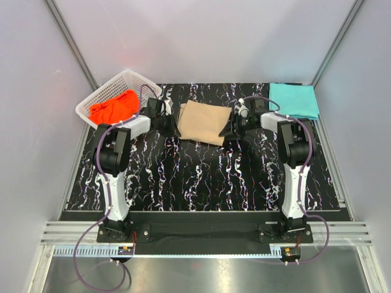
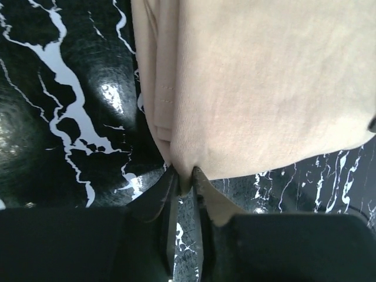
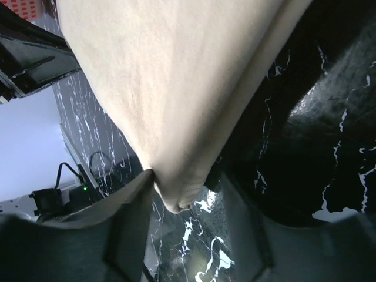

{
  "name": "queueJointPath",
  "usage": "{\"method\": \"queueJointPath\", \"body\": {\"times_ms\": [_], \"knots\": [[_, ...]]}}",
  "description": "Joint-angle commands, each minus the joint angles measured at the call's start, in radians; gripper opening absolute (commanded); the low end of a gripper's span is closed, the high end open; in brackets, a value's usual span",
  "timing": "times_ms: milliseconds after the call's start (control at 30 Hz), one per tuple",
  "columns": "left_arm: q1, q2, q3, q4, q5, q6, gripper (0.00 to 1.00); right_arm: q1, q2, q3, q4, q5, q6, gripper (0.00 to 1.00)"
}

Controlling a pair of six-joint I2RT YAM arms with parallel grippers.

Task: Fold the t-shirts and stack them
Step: Fold the tshirt

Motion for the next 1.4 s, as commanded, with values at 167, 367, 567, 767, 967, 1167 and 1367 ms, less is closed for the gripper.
{"method": "queueJointPath", "body": {"times_ms": [167,367,567,767,967,1167,1367], "knots": [[0.002,-0.003,0.032,-0.080,0.081,-0.001,0.00,0.010,-0.073,-0.104,0.026,-0.009,0.011,0.13],[-0.046,-0.148,-0.165,-0.097,0.052,-0.087,0.00,0.011,-0.254,-0.352,0.027,0.059,0.086,0.01],[-0.142,-0.360,-0.490,-0.033,0.029,-0.168,0.00,0.046,-0.472,-0.645,0.023,0.136,0.155,0.05],[-0.237,-0.686,-0.794,-0.003,0.000,-0.286,0.14,0.083,-0.733,-0.877,0.015,0.163,0.243,0.12],[-0.254,-0.895,-0.828,-0.091,0.013,-0.293,0.59,0.097,-0.926,-0.896,-0.083,0.237,0.285,0.55],[-0.203,-0.761,-0.517,-0.157,-0.180,-0.110,0.62,0.077,-0.862,-0.730,-0.158,0.413,0.174,0.64],[-0.148,-0.557,-0.365,-0.017,-0.074,-0.005,0.56,0.025,-0.649,-0.603,-0.063,0.329,0.062,0.59]]}}
